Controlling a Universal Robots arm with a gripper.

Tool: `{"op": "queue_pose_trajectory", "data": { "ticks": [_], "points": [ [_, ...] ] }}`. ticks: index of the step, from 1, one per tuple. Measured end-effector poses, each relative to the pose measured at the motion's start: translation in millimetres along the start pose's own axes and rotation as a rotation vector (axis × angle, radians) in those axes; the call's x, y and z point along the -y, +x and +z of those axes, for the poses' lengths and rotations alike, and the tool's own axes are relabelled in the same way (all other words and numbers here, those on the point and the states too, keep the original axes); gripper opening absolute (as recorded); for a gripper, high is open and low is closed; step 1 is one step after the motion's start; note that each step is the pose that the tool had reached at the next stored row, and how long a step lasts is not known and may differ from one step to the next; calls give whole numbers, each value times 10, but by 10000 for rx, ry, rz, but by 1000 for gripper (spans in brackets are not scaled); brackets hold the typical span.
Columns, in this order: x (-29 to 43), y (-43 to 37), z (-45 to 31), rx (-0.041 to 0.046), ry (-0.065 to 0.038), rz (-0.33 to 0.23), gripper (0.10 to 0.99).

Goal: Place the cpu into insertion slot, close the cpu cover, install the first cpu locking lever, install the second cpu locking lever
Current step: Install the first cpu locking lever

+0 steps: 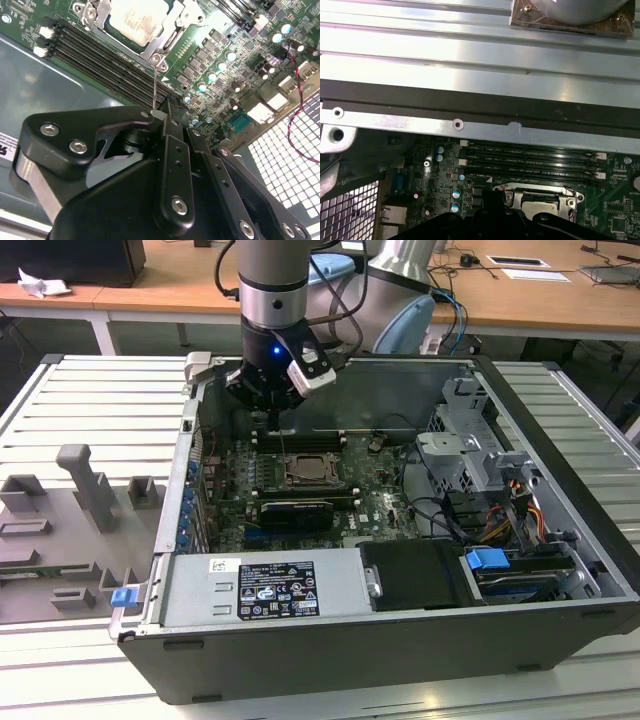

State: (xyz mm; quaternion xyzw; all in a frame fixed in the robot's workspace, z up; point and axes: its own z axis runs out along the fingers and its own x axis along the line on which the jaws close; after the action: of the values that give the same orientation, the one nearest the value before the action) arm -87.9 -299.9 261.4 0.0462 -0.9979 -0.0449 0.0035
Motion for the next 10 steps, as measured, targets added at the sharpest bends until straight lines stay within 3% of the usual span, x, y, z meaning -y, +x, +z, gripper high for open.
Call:
{"op": "queue_pose_trajectory", "data": {
  "ticks": [10],
  "points": [
    [7,-73,-1,0,0,-1,106]
  ]
}}
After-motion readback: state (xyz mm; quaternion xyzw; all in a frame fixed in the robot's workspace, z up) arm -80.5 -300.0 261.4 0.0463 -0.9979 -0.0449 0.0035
